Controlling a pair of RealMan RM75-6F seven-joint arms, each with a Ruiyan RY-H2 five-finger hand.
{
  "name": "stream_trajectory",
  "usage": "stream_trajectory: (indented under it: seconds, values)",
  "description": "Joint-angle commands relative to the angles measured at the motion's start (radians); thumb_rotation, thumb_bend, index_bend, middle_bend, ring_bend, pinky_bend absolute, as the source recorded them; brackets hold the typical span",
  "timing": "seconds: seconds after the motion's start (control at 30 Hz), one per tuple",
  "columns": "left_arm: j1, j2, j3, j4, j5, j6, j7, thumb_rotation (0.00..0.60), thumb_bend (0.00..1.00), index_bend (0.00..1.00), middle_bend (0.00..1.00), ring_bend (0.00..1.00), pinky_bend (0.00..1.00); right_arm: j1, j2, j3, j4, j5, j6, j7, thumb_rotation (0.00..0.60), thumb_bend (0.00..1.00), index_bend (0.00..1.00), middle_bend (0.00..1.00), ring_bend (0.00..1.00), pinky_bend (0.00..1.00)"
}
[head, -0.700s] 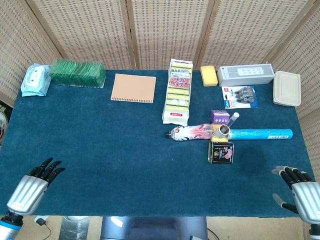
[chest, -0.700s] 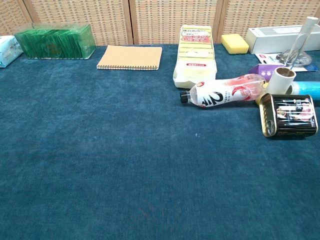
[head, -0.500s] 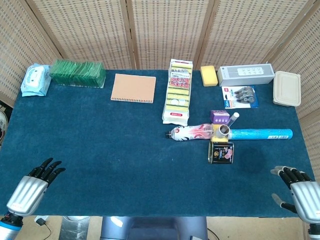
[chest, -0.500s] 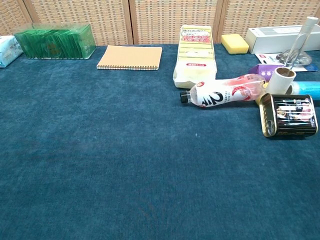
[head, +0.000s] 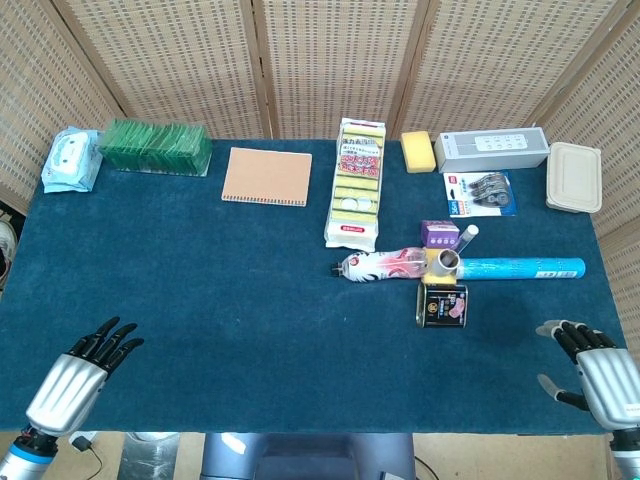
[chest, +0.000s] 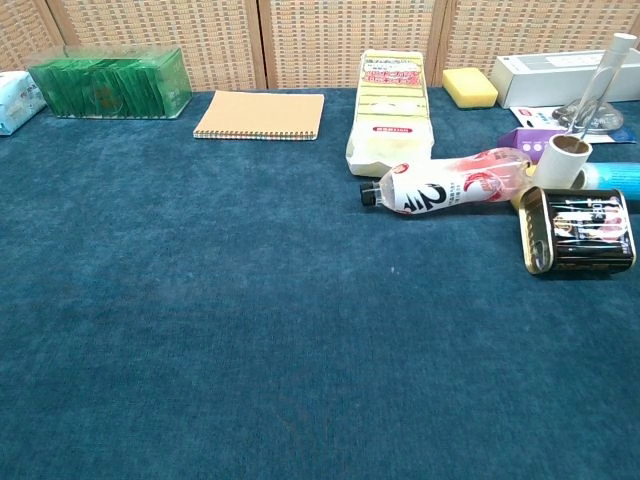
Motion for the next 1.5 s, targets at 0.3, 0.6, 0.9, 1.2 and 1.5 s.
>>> stream_trajectory:
  seconds: [0.3,0.6,0.9,1.2,1.5]
  values:
    - [0.018,-0.075,-0.001,0.041,0.007,0.023,0.033,0.6,0.28,0.22,0.18,0.1,0.32,0.112,-0.158,0.128,0.132,0.16,-0.1,0.184,0.6,0.25,0.28,0.32,0.31,0.38]
    - [0.042,-0.107,0.028,0.048,0.027,0.033,0.068,0.6,0.28,0.22,0.18,0.1,0.32,0.196,-0.305,0.198,0.28,0.205,-0.137,0.269,0.6,0.25,0.28,0.33,0.31,0.38]
    - [0.077,-0.139,0.053,0.064,0.072,0.081,0.094,0.6,0.28,0.22,0.18,0.1,0.32,0.268,-0.443,0.243,0.44,0.208,-0.131,0.357,0.6,0.25,0.28,0.33,0.32,0.38]
    - [0.104,-0.162,0.055,0.078,0.084,0.116,0.112,0.6,0.28,0.22,0.18,0.1,0.32,0.327,-0.512,0.252,0.562,0.226,-0.188,0.391,0.6,0.25,0.28,0.32,0.32,0.38]
    - [0.113,-0.174,0.047,0.078,0.079,0.12,0.129,0.6,0.28,0.22,0.18,0.1,0.32,0.366,-0.542,0.254,0.62,0.251,-0.248,0.408,0.6,0.25,0.25,0.28,0.31,0.38]
